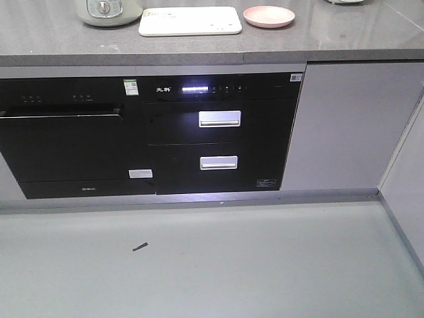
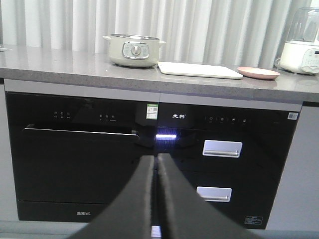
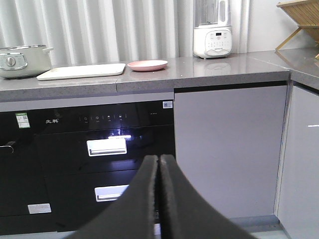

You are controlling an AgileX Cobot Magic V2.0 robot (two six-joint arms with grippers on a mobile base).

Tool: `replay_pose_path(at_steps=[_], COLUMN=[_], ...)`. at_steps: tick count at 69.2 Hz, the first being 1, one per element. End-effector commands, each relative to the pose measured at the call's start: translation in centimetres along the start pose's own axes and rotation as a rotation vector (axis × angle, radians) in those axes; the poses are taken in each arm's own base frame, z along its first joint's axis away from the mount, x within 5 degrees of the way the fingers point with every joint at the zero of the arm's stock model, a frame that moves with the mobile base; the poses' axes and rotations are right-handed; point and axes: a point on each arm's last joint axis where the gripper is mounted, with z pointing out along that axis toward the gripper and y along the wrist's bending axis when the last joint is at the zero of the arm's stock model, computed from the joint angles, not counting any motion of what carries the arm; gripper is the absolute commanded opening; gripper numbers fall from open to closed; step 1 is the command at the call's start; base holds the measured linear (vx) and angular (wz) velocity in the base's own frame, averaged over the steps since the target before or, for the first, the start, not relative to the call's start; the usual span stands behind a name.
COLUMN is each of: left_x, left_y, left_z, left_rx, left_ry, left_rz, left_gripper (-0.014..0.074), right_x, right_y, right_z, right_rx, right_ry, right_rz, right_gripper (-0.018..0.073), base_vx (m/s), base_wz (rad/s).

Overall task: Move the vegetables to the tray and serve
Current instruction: 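Continue driving toward the counter, approaching the pot and tray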

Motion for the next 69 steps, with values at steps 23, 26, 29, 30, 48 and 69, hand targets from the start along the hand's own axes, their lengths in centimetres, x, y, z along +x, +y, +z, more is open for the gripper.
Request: replay_pose_path(at_steps=[23,26,29,30,48,69], left_x=[-0.36,-0.36,-0.36,-0.36,-0.36,-0.36], left_y=[-0.05,-0.05,-0.05,-0.05,-0.05,-0.05], left_z=[-0.09,-0.09,-0.09,-0.09,-0.09,-0.09], left_rx=[0.013,0.013,0.013,0.013,0.013,0.013], left_ry=[-0.073,-0.073,-0.073,-0.073,-0.073,-0.073], left_rz=[-0.006,-0.006,-0.006,-0.006,-0.006,-0.006], left_gripper=[-0.0006,-0.0006,-0.0006,-0.0006,-0.0006,-0.0006], right_x=[-0.50,-0.50,-0.50,-0.50,-0.50,-0.50], right_y=[0.11,0.11,0.11,0.11,0.11,0.11], right_z=[-0.02,-0.02,-0.02,-0.02,-0.02,-0.02], right_rx=[-0.010,-0.010,-0.010,-0.010,-0.010,-0.010], right_ry=[-0.073,-0.073,-0.073,-0.073,-0.073,-0.073], right_rz=[-0.014,-0.014,-0.014,-0.014,-0.014,-0.014], right_gripper=[-0.0001,-0.0001,-0.0001,-0.0001,-0.0001,-0.0001], base_vx=[0.05,0.05,0.05,0.05,0.05,0.07], base_wz=[0.01,0.02,0.01,0.01,0.00,0.00])
